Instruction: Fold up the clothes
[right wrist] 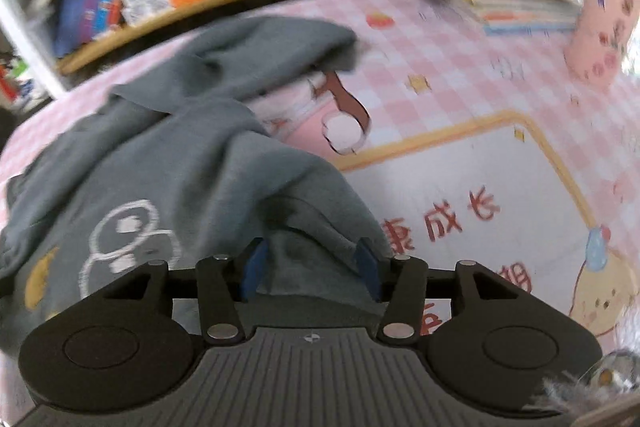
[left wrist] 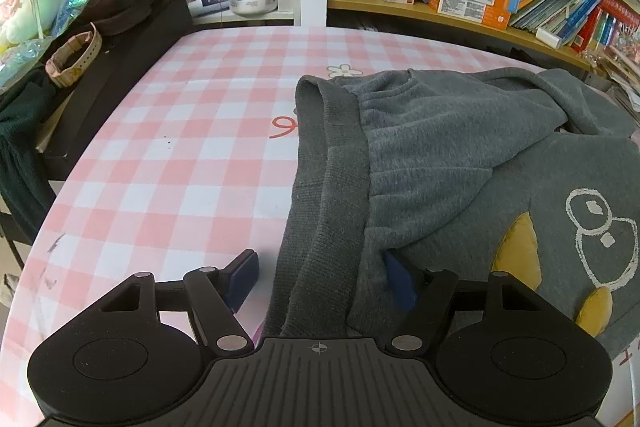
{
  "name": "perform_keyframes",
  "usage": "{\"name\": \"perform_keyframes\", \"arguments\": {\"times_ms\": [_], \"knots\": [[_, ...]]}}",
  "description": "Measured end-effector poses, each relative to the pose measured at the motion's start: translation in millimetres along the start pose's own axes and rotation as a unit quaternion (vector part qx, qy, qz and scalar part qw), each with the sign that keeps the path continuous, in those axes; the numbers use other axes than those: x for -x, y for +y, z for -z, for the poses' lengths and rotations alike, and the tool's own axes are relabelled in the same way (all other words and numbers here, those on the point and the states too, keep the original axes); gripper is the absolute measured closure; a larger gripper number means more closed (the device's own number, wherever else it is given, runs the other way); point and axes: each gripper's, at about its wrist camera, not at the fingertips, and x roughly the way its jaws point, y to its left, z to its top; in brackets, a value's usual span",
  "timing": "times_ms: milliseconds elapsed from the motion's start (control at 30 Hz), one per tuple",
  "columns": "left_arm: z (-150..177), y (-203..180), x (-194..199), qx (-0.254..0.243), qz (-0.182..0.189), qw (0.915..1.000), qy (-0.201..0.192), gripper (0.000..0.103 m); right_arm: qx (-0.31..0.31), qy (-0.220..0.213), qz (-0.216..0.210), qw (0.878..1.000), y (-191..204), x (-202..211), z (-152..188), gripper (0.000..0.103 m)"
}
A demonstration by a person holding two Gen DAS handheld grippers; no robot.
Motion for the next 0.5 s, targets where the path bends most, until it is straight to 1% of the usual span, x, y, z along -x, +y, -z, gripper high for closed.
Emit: {"name": "perform_keyframes", "arguments": {"times_ms": [33,100,167,233,267,300,367,500], "knots": [[0,0,0,0.000,0.000,1.0000,0.000,0.032,-0.007,0.007,-0.001,1.000,-2,-6,0,0.056],[1,0,0,0.001,0.000,1.0000,-0.001,0.032,0.001,0.011,-0.001,1.000,0,-10,2,0.056],[1,0,0,0.001,0.000,1.0000,-0.002,0.031,0.018,0.012,-0.001,1.000,3,-13,4,0.067],[1,0,0,0.002,-0.001,1.0000,-0.002,0.031,0.039,0.016,-0.007,0.999,8,-13,5,0.087],[1,0,0,0.002,-0.001,1.0000,-0.003,0.031,0.042,0.016,-0.010,0.999,7,-13,5,0.091],[1,0,-1,0.002,-0.001,1.0000,-0.003,0.031,0.042,0.014,-0.013,0.999,6,-12,5,0.098],[1,1,0,0.003,0.000,1.0000,-0.004,0.031,0.042,0.005,-0.014,0.999,4,-7,5,0.100],[1,3,0,0.005,0.002,1.0000,-0.003,0.030,0.029,-0.059,0.005,0.998,-4,29,-10,0.100]]}}
